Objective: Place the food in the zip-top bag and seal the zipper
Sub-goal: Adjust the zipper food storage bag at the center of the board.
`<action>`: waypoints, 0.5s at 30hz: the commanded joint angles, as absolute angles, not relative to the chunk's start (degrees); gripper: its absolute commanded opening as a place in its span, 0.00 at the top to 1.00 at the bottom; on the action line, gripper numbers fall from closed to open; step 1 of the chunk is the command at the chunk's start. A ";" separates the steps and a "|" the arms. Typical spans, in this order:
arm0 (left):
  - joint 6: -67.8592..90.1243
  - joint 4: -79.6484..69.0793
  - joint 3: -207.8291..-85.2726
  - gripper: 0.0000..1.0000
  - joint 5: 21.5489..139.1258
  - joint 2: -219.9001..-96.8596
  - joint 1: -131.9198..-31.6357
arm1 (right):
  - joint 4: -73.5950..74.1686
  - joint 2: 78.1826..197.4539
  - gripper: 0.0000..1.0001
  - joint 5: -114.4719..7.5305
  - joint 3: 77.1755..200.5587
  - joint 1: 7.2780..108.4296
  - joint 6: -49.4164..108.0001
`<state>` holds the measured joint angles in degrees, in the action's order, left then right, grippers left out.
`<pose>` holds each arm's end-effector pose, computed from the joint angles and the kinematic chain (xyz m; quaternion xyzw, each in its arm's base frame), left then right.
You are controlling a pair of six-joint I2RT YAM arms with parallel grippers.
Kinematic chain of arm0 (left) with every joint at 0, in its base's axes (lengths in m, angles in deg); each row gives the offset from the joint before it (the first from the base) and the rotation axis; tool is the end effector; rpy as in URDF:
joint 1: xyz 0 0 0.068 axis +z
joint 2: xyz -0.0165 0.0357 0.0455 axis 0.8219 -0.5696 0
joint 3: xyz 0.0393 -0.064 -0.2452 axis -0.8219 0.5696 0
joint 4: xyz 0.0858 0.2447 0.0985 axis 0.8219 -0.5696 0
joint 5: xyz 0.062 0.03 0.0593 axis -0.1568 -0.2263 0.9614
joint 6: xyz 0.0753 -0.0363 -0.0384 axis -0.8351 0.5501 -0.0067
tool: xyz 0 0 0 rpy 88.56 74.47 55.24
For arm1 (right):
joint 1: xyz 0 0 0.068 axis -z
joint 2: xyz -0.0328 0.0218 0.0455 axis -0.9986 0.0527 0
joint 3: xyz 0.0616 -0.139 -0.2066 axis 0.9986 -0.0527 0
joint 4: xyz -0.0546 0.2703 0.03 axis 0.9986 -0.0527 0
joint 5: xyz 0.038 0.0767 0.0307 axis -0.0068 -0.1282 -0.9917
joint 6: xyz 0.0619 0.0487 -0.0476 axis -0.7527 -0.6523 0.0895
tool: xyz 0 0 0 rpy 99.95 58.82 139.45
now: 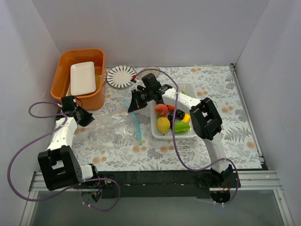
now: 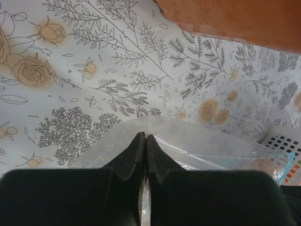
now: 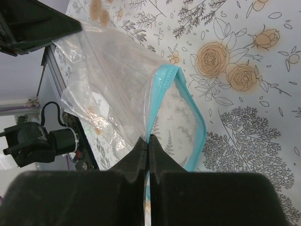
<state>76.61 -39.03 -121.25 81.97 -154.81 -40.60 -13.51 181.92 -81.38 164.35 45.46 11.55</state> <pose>0.2844 0.0647 0.1619 -0.6748 0.6778 -0.1959 0.2167 0.3700 0.3917 0.1756 -0.2578 0.8286 0.4562 0.1972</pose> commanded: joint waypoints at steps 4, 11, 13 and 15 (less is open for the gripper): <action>69.60 -38.50 -124.04 0.99 89.05 -158.82 -36.21 | -12.40 179.44 0.99 -77.64 161.41 47.78 8.07; 68.11 -36.04 -126.06 0.30 80.08 -158.74 -36.21 | -12.74 181.19 0.57 -77.12 163.16 46.64 6.49; 67.76 -36.83 -127.81 0.17 80.42 -158.04 -36.21 | -11.78 179.79 0.43 -76.68 163.25 46.55 7.28; 67.32 -37.97 -129.65 0.12 80.16 -157.33 -36.21 | -11.69 178.39 0.34 -75.71 163.43 46.64 8.68</action>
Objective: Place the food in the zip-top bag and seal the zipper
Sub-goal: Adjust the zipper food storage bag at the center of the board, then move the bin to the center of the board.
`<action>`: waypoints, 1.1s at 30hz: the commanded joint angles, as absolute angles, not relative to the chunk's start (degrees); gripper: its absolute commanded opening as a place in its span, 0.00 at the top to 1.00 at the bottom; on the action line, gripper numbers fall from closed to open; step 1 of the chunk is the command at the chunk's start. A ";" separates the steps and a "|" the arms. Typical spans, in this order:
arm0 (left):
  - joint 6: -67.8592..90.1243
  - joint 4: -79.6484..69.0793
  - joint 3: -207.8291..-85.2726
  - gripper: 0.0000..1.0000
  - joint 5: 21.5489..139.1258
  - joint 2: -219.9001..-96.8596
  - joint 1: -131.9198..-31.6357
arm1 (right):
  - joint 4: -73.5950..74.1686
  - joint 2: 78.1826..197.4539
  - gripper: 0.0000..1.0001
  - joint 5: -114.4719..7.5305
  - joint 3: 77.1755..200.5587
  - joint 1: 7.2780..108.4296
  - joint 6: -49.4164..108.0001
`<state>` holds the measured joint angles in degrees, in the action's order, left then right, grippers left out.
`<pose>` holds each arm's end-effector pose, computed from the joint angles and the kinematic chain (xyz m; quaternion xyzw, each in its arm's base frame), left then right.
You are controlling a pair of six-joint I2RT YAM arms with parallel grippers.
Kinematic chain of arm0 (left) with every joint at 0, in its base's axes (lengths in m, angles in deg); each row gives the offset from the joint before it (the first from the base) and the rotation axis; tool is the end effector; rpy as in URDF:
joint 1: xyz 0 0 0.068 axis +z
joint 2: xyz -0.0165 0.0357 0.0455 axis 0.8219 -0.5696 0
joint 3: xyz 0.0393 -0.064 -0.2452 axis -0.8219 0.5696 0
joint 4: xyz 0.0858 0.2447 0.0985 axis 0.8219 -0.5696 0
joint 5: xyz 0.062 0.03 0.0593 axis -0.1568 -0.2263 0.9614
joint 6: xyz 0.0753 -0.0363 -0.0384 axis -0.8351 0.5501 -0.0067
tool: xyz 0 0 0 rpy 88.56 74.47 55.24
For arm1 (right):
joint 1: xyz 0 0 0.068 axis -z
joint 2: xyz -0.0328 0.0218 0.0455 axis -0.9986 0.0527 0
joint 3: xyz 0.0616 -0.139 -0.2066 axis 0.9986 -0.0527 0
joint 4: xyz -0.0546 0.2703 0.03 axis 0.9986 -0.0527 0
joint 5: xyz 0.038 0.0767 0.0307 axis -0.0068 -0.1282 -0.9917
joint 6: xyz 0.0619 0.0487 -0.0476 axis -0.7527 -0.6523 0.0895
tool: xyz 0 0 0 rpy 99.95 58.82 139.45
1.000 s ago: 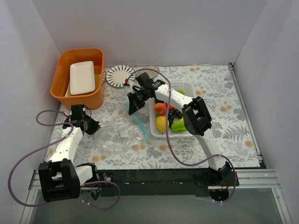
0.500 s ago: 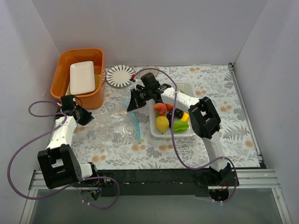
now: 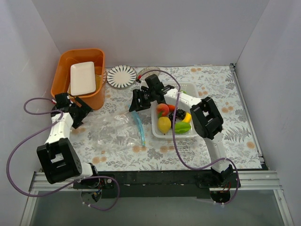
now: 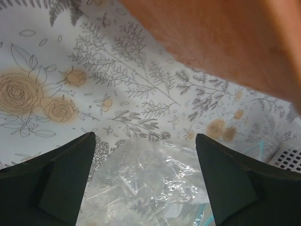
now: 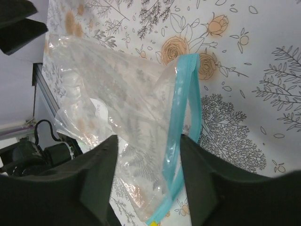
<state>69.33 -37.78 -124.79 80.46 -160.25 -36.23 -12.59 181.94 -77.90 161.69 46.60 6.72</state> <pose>0.2973 0.0904 0.1587 -0.6555 0.6976 -0.1819 0.2249 0.3780 0.3789 0.1581 -0.1993 0.8566 0.4369 0.1886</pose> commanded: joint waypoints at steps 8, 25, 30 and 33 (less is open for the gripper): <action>67.57 -41.40 -134.41 0.05 69.38 -151.98 -36.29 | -20.53 171.17 0.29 -62.73 161.76 47.16 14.31; 72.59 -44.30 -137.66 0.02 72.16 -150.56 -56.76 | -24.24 157.55 0.30 -55.33 143.82 46.90 18.79; 72.76 -46.67 -138.71 0.02 76.20 -154.42 -64.04 | -17.15 150.89 0.30 -56.55 137.33 46.81 18.80; 75.04 -48.87 -138.98 0.02 81.03 -156.71 -68.27 | -18.10 148.77 0.30 -55.85 138.38 46.81 17.48</action>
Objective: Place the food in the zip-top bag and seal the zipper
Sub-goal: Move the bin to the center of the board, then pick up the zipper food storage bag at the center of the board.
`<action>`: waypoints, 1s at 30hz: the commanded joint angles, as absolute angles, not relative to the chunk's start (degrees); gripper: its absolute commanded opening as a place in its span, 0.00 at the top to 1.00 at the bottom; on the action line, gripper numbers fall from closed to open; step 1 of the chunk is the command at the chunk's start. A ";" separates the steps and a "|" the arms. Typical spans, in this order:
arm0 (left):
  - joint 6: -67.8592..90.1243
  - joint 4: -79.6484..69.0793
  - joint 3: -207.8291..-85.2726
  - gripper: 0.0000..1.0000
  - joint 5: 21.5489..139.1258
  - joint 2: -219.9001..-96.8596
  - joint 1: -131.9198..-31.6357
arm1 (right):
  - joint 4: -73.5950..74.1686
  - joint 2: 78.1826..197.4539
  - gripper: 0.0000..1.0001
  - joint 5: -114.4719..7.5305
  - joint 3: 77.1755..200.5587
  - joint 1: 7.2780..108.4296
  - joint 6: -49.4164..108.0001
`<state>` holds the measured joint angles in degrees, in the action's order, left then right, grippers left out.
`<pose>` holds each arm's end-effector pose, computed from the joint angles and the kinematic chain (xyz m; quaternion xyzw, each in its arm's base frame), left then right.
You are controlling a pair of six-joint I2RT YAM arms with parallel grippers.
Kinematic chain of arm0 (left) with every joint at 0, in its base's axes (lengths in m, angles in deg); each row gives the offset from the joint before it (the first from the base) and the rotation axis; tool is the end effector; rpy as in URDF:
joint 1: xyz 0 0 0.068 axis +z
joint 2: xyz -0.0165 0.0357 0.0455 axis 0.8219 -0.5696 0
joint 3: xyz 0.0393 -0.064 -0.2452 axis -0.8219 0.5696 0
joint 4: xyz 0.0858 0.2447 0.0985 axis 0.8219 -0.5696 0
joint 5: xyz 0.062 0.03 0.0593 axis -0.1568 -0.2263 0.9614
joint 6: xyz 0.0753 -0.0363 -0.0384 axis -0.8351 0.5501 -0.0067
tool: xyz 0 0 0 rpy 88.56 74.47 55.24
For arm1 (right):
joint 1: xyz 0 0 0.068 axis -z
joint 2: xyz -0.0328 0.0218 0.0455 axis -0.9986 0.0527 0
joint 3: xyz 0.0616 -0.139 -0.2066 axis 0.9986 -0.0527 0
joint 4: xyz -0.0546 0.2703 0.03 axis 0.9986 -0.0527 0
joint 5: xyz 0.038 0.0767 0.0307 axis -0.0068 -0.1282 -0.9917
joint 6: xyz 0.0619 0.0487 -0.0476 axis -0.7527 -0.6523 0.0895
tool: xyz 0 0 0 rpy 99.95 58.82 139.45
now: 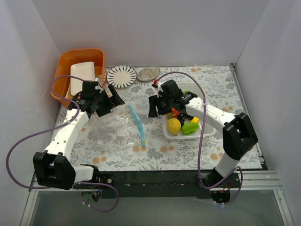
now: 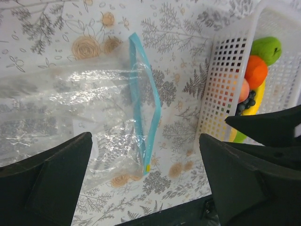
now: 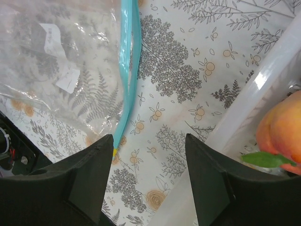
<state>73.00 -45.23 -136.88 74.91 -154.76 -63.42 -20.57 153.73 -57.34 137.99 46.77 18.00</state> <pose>0.3099 -0.0640 0.2521 -0.4620 0.8016 -0.3210 0.2022 0.3158 0.2885 0.2082 -0.2141 0.8903 0.2712 0.2968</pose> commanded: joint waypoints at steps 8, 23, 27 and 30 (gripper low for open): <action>85.15 -49.05 -142.13 0.06 87.90 -163.47 -80.93 | -13.79 135.50 0.30 -48.83 131.97 46.90 13.70; 88.41 -52.56 -151.45 0.11 93.25 -182.55 -86.92 | -17.49 119.41 0.32 -41.44 125.55 48.05 15.80; 88.15 -54.76 -154.27 0.18 94.49 -186.50 -87.36 | -17.40 119.05 0.32 -42.05 124.49 48.31 16.42; 87.97 -55.02 -154.19 0.27 94.05 -187.47 -87.36 | -17.23 118.79 0.32 -43.37 123.70 48.48 16.59</action>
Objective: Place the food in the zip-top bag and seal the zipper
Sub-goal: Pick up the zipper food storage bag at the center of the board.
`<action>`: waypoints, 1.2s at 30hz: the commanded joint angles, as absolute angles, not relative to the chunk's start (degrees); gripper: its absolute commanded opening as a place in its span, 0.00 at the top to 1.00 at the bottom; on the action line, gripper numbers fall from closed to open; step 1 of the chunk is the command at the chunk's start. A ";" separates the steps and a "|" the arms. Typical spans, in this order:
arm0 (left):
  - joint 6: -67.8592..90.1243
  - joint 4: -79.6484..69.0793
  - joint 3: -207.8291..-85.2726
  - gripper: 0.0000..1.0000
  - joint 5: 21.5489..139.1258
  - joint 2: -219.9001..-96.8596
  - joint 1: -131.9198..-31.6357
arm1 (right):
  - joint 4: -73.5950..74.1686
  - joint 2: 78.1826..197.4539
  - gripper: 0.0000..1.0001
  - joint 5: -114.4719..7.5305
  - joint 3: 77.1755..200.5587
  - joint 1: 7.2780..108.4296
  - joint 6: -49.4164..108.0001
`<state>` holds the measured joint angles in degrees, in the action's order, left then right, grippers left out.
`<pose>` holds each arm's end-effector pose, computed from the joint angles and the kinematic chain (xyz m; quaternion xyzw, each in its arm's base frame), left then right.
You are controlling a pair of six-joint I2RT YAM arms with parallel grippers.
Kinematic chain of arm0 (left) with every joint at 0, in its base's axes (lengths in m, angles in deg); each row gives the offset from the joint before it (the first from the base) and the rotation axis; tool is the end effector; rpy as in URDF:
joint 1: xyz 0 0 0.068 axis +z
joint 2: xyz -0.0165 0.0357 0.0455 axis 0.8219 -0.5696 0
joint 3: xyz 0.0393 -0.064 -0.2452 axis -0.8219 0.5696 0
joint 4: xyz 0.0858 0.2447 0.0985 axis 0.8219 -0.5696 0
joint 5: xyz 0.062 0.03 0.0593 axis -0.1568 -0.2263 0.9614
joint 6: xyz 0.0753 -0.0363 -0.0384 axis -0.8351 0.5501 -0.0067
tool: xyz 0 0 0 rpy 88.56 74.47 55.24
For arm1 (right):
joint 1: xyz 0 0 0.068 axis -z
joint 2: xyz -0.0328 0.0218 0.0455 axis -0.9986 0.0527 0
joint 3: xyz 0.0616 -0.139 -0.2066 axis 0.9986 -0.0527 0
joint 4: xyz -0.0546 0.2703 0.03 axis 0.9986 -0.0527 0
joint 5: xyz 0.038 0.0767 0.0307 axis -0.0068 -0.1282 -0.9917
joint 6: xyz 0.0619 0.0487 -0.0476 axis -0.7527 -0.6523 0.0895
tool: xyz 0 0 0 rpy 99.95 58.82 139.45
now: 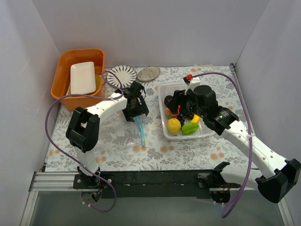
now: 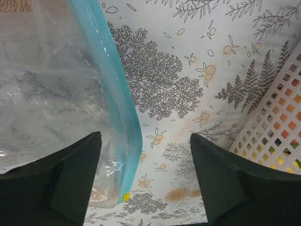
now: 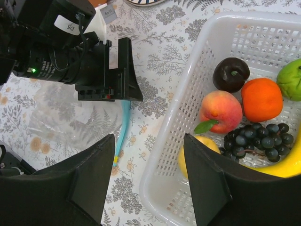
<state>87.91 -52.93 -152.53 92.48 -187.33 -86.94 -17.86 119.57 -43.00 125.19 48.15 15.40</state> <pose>0.3363 -0.2008 0.1425 -0.4733 0.8659 -0.1205 0.1082 0.2499 0.1959 0.3368 -0.1147 0.8090 0.2685 0.5101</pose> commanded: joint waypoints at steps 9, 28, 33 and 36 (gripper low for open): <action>85.95 -55.12 -152.34 0.52 93.96 -187.57 -87.36 | -16.70 118.61 0.32 -44.69 122.91 48.92 17.30; 82.70 -55.82 -151.64 1.00 94.49 -188.27 -87.36 | -15.99 119.66 0.32 -47.76 121.77 49.01 16.33; 83.05 -55.73 -150.85 1.00 93.88 -183.97 -87.36 | -15.73 120.63 0.33 -49.08 121.15 49.10 15.63; 83.31 -55.47 -150.76 1.00 93.17 -178.79 -87.36 | -14.77 121.16 0.34 -51.10 120.54 49.62 14.31</action>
